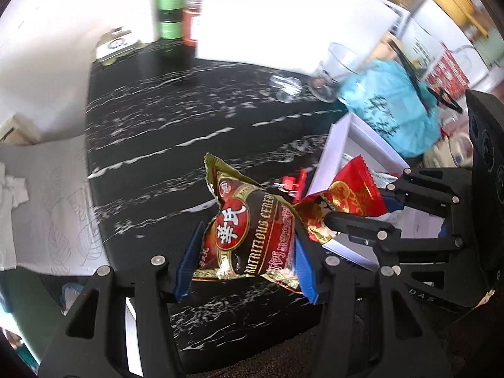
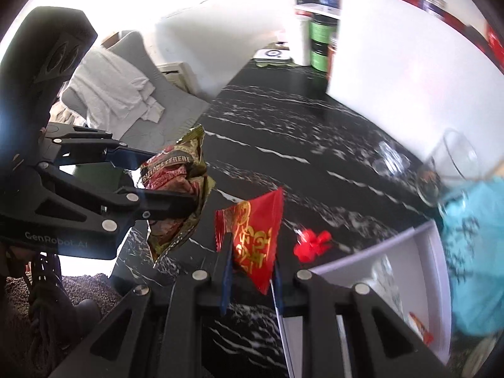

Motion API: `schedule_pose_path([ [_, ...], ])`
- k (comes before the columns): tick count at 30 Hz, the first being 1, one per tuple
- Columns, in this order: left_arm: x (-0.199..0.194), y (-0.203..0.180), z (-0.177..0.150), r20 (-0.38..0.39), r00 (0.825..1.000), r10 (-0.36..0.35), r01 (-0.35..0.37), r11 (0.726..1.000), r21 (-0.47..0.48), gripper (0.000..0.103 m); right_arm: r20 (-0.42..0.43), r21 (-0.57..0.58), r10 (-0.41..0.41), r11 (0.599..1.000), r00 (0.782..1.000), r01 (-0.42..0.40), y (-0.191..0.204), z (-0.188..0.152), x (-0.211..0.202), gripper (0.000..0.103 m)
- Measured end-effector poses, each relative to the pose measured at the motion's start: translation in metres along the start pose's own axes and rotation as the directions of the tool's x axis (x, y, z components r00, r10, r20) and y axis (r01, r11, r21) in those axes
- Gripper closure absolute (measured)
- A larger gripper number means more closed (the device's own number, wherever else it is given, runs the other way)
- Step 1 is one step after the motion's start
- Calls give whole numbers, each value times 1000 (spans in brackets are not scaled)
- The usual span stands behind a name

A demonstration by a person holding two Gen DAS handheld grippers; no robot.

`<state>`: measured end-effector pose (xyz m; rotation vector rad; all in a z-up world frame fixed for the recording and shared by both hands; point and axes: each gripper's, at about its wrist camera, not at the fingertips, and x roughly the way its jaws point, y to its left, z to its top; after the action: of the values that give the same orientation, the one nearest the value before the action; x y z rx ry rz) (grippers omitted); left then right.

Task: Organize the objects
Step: 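Lift and carry both held packets over the white box with both grippers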

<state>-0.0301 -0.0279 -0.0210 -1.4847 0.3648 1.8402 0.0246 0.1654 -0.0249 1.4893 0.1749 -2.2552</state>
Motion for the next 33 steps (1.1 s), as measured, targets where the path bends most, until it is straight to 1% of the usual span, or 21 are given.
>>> schedule_pose_path([
  [6,12,-33,11,-23,999,-36,38,995,95,51,0,92,-45,995,999,44,-21,-23,-14,82],
  [12,24,-68,15,-55,996,-75,84,978,189,51,5,183,-86,980,996,84,-39,-47,-30,82],
  [23,42,-122,10,-123,986,-112,146,937,319,51,-5,305,-132,944,991,127,-55,-91,-52,82],
  [28,48,-145,7,-151,981,-124,173,911,375,51,-12,353,-152,924,988,146,-60,-108,-59,82],
  [33,56,-163,5,-175,976,-132,195,890,412,51,-23,398,-170,902,985,165,-65,-125,-65,82],
])
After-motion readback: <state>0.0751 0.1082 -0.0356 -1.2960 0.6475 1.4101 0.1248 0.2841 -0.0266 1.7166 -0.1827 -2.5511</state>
